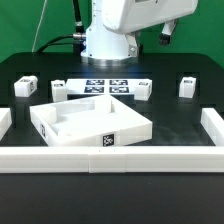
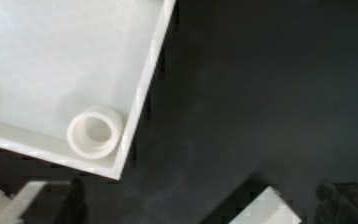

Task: Assemble one leg

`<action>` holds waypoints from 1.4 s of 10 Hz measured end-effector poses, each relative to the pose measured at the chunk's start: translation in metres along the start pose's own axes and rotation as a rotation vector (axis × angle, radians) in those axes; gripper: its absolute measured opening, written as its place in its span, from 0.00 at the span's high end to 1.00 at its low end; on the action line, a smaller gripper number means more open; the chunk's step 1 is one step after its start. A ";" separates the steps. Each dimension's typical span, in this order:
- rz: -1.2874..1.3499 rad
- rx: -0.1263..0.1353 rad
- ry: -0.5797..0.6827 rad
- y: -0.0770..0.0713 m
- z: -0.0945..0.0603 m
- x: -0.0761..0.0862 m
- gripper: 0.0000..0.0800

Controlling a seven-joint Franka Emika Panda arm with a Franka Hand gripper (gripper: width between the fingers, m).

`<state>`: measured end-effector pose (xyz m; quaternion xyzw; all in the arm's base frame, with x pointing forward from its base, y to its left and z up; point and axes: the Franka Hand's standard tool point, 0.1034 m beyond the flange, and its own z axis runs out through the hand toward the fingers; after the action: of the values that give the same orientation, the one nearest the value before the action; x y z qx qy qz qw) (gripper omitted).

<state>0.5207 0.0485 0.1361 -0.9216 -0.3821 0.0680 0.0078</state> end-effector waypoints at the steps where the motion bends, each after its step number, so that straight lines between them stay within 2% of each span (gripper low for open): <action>1: 0.000 0.000 0.000 0.000 0.000 0.000 0.19; 8: -0.052 -0.001 0.002 -0.003 0.005 -0.003 0.19; 10: -0.172 -0.008 0.010 -0.008 0.012 -0.009 0.19; 11: -0.243 -0.001 0.006 -0.008 0.020 -0.018 0.19; 12: -0.330 0.011 0.001 -0.001 0.032 -0.030 0.19; 13: -0.357 0.005 0.011 0.007 0.040 -0.039 0.19; 14: -0.347 0.007 0.009 0.007 0.040 -0.040 0.19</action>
Offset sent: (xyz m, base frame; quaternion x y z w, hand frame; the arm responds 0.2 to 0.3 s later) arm 0.0000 0.0000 0.0000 0.0000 0.0000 0.0000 1.0000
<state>0.4919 0.0139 0.1006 -0.8419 -0.5354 0.0627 0.0247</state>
